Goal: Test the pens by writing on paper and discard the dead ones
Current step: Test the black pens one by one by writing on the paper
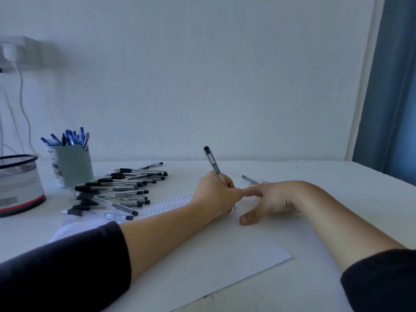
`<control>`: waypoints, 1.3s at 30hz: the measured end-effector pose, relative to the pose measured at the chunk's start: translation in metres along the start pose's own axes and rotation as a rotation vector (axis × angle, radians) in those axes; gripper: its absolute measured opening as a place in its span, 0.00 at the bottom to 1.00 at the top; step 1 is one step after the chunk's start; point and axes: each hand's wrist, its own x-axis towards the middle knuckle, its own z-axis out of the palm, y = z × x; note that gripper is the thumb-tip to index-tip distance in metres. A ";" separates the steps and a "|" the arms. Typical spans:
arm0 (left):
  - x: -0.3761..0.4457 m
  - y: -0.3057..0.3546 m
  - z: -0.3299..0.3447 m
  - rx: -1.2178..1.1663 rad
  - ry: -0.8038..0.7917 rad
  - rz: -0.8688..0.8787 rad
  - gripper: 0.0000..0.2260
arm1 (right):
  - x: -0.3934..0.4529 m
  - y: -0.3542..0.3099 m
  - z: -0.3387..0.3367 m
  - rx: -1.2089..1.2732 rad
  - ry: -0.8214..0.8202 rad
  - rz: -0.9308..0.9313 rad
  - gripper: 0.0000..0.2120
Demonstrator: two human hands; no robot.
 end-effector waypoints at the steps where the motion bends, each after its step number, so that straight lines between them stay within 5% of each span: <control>1: 0.000 0.000 0.000 0.004 0.004 0.006 0.07 | 0.000 0.000 0.000 0.002 0.003 0.000 0.34; 25: 0.000 -0.001 0.002 0.030 0.003 0.019 0.06 | 0.000 0.001 0.000 0.014 0.011 -0.002 0.35; 31: 0.008 -0.002 -0.014 -0.565 0.105 -0.106 0.14 | 0.004 0.004 -0.001 0.050 0.078 0.032 0.38; 37: 0.019 -0.006 -0.035 -0.579 0.239 -0.092 0.02 | 0.006 0.009 0.002 0.122 0.281 -0.045 0.26; 39: 0.020 -0.010 -0.036 -0.568 0.246 -0.073 0.08 | 0.009 0.010 0.002 0.130 0.357 -0.061 0.22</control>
